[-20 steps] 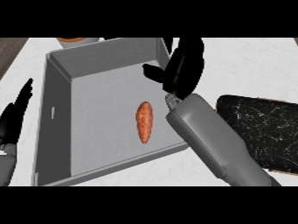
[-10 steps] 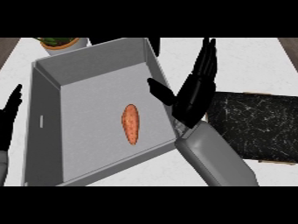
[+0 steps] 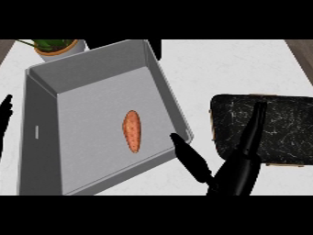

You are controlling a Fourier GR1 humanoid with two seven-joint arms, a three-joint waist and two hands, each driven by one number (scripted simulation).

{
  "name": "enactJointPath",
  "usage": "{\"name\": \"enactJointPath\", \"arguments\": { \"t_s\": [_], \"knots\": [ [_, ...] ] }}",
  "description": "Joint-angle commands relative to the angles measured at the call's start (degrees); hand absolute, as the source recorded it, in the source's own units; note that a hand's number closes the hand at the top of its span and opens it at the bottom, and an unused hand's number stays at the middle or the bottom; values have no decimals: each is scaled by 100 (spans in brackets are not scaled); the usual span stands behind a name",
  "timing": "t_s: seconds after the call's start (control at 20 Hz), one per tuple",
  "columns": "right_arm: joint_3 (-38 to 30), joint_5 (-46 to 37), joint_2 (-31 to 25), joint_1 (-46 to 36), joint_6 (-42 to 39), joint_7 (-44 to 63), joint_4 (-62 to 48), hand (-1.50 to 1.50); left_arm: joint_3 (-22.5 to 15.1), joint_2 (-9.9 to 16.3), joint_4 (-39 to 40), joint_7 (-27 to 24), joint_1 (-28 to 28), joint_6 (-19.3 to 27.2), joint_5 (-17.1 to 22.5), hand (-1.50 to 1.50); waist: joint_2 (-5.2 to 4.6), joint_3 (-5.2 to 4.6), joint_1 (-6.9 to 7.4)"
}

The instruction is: Pick the sweet potato from the tray and place it in the cardboard box

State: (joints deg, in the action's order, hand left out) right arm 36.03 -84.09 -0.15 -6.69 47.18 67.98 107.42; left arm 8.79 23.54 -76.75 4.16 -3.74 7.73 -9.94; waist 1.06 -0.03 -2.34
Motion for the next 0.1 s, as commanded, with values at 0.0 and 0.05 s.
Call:
{"name": "enactJointPath", "arguments": {
  "t_s": [0.0, 0.05],
  "knots": [
    [713, -361, -144, 1585, -400, 272, 1302, -150, 43, 16, -175, -74, 155, -84, 68, 0, -31, 2, 42],
    [1056, -530, -150, 1893, -632, 233, 1625, -150, -4, -49, 25, -26, 4, 93, -92, 0, -20, -3, -63]
  ]
}}
